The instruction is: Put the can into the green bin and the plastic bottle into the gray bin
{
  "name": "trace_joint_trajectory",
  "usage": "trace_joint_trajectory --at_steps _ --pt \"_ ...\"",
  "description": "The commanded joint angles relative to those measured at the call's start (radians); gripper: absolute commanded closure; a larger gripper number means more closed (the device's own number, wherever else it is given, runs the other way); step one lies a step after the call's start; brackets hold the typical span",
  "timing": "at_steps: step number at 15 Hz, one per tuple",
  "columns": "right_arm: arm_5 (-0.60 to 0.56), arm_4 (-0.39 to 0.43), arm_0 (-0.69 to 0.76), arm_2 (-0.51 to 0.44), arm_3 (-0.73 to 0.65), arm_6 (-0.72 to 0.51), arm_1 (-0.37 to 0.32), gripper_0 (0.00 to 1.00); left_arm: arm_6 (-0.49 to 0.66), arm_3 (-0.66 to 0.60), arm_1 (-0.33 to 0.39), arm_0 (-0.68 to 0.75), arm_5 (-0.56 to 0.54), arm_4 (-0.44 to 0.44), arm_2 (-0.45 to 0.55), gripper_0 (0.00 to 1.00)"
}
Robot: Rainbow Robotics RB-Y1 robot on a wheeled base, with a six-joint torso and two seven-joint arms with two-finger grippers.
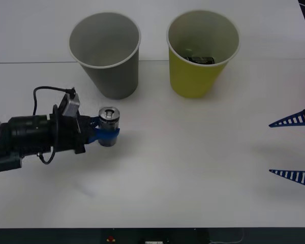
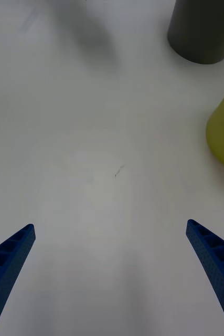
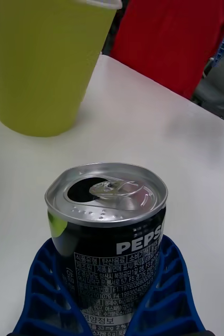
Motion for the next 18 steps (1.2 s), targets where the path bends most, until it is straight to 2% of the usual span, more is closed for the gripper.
trace_joint_trajectory --at_steps 1,3,5,10,14,18 --pt "0.0 0.0 0.0 0.0 0.0 0.0 0.0 0.0 0.233 -0.144 -0.031 -0.002 -0.029 -0.18 0.05 1.0" --pt "0.0 0.0 0.0 0.0 0.0 0.0 0.0 0.0 0.386 -0.244 -0.036 -0.011 -0.031 -0.278 0.052 1.0" --pt "0.0 0.0 0.0 0.0 0.0 0.0 0.0 0.0 0.54 -0.325 -0.048 -0.044 -0.078 -0.384 0.055 1.0" --pt "0.0 0.0 0.0 0.0 0.0 0.0 0.0 0.0 0.794 -0.426 -0.08 -0.189 -0.224 -0.535 0.064 1.0" --pt "0.0 0.0 0.0 0.0 0.0 0.0 0.0 0.0 0.836 -0.451 -0.13 -0.342 -0.371 -0.652 0.066 1.0" --pt "0.0 0.0 0.0 0.0 0.0 0.0 0.0 0.0 0.869 -0.436 -0.163 -0.488 -0.445 -0.733 0.038 1.0"
